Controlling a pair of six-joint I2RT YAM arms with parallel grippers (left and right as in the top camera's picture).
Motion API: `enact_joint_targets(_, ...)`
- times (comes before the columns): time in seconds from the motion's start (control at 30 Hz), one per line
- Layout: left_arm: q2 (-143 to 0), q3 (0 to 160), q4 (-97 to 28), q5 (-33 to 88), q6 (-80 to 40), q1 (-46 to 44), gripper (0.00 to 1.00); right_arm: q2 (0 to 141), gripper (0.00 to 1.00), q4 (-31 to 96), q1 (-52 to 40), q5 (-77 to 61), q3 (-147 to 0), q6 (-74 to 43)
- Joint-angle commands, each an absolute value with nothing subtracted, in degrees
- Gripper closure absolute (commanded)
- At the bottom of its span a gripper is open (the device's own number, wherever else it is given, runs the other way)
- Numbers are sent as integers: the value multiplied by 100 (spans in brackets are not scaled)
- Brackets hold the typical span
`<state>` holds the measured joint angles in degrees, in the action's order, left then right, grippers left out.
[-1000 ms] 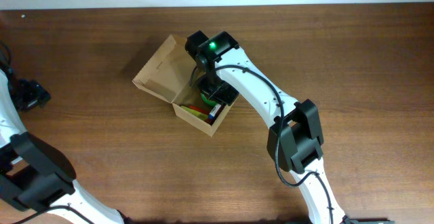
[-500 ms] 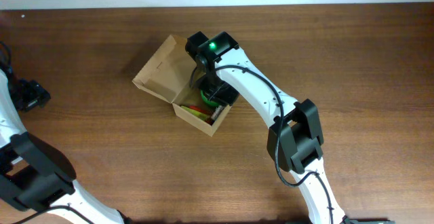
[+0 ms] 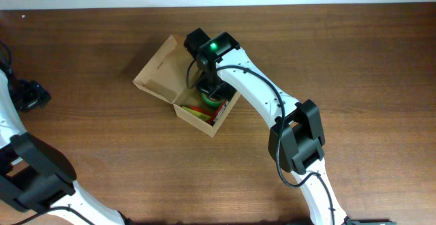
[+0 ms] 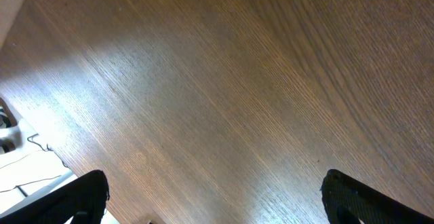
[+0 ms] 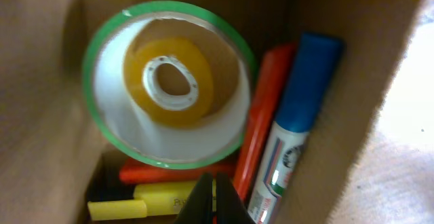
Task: Pack container
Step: 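Release the marker and lift the right gripper out of the box, then push the box with the left gripper to square it at center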
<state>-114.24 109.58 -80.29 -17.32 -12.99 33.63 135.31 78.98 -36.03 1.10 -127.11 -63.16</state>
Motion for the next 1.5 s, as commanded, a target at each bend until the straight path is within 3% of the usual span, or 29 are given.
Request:
enact_joint_targets(0.0, -11281, 10932, -8031, -1752, -1232, 3393, 0, 13454, 96, 7784, -3599, 425, -12739, -5826)
enact_joint_targets(0.23, -11281, 10932, -8031, -1752, -1232, 3393, 0, 12333, 96, 8558, -3133, 1166, -14774, -3170)
enact_joint_targets(0.37, -11281, 10932, -8031, -1752, -1232, 3393, 0, 12022, 96, 9734, -2064, 1188, -15937, -2375)
enact_joint_targets(0.63, -11281, 10932, -7931, -1695, -1306, 3393, 0, 11810, 96, 9730, 226, 497, -15917, -1426)
enact_joint_targets(0.7, -11281, 10932, -7623, -801, -1363, 3393, 0, 11810, 96, 9692, 679, 515, -15917, -1125)
enact_joint_targets(0.8, -11279, 10934, -7004, 1835, -1361, 3393, 0, 11810, 96, 9411, 1256, 423, -15917, -869)
enact_joint_targets(0.83, -11279, 10934, -6716, 2891, -1350, 3385, 4, 11810, 96, 9277, 1402, 137, -15917, -628)
enact_joint_targets(0.87, -11279, 10934, -6333, 4097, -904, 3291, 37, 11837, 96, 9170, 1505, -174, -15917, -416)
enact_joint_targets(0.9, -11279, 10984, -6001, 4871, -458, 3055, 61, 11898, 96, 9056, 1581, -329, -15898, -272)
enact_joint_targets(0.97, -11279, 11209, -5951, 4193, -364, 2486, 85, 12121, 96, 9017, 1621, -423, -15854, -209)
enact_joint_targets(1.0, -11279, 11378, -5948, 3640, -261, 2119, 90, 12283, 96, 9039, 1621, -628, -15821, -209)
enact_joint_targets(1.2, -11330, 11786, -6563, 1243, 93, 3, 98, 12866, 96, 9063, 1610, -1103, -14562, -165)
enact_joint_targets(1.4, -11378, 11784, -8027, 8, 320, -370, 98, 12870, 96, 8755, 1201, -1109, -13721, 30)
enact_joint_targets(1.47, -11378, 11762, -8353, 104, 454, -370, 98, 12870, 96, 8739, 1087, -989, -13681, 27)
